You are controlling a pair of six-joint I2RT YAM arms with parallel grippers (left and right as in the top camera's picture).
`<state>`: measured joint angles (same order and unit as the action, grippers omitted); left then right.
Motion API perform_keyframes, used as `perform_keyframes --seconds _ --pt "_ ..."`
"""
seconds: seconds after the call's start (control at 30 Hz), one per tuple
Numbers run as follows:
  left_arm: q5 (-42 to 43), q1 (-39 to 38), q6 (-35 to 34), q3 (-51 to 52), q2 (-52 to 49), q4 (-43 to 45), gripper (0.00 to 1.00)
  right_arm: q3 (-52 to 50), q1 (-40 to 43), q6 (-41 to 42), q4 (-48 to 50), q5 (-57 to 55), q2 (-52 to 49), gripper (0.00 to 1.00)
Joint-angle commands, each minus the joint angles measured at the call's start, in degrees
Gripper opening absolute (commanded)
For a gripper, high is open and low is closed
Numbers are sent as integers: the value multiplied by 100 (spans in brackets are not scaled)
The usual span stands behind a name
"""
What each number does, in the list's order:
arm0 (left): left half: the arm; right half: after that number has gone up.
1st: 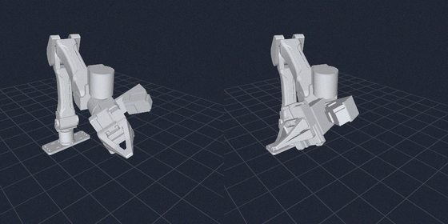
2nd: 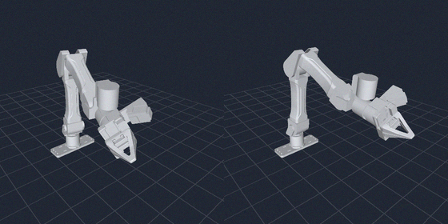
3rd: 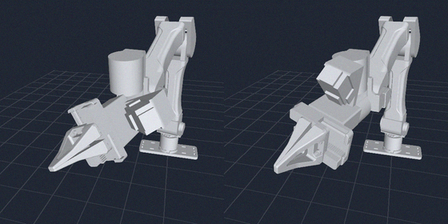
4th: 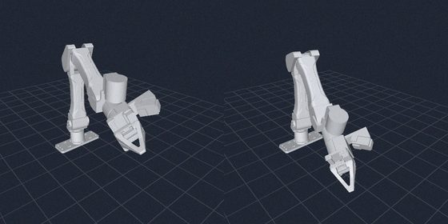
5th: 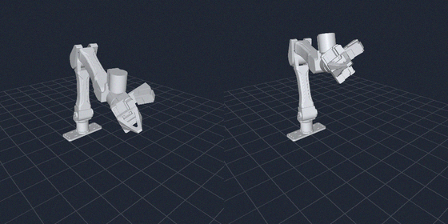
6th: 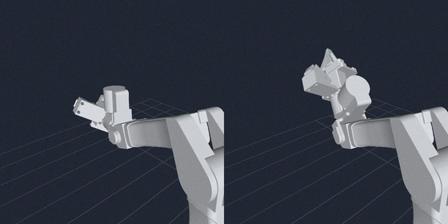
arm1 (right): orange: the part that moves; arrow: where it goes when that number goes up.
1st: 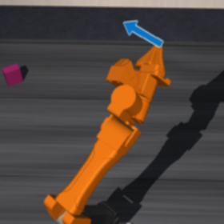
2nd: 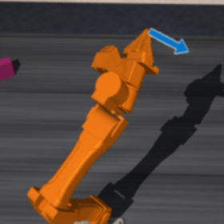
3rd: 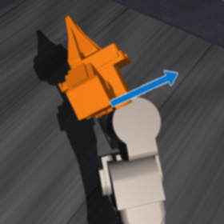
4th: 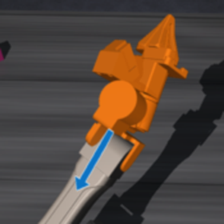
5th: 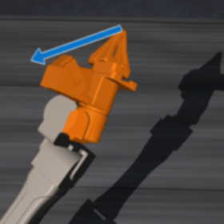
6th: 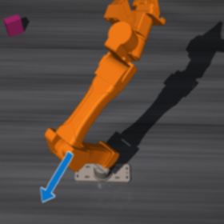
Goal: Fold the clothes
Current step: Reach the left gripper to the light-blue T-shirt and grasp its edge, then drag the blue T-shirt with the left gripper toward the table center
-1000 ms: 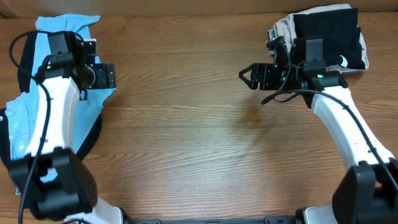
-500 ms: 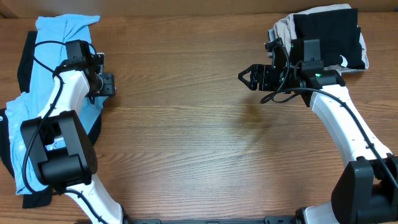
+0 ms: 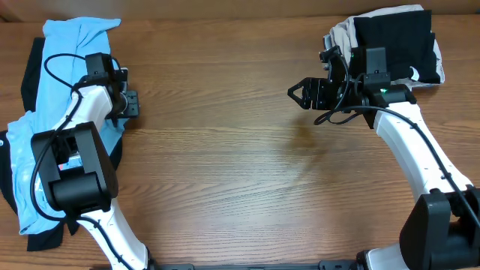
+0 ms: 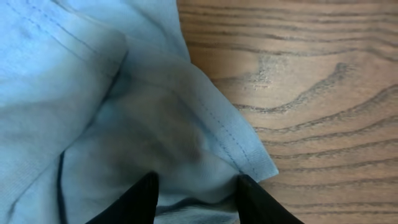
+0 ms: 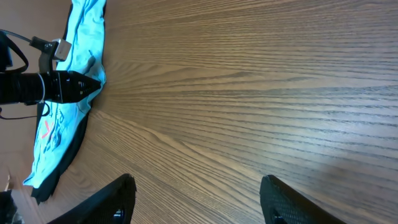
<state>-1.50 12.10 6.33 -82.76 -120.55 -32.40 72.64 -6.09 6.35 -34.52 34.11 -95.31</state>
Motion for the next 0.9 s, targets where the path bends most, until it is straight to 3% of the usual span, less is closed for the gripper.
perform_keyframes --seconds 0.0,0.1,0.13,0.43,0.67,0.87 --pt "299 -55 -33 -98 -107 28 36 70 -28 -20 13 -20 -2 67" --pt "345 -55 -33 -98 -107 83 8 70 -28 -20 -22 -20 -2 66" --pt "345 -55 -31 -98 -105 83 4 70 -28 -20 -37 -20 -4 66" --pt "337 -55 -37 -315 -61 -236 4 70 -28 -15 -199 -98 -2 61" --pt "420 -57 -166 -1906 -44 -2052 4 114 -26 -15 -160 -101 4 61" --pt "1263 -96 -166 -3512 -44 -3582 4 356 11 109 -317 -101 92 52"
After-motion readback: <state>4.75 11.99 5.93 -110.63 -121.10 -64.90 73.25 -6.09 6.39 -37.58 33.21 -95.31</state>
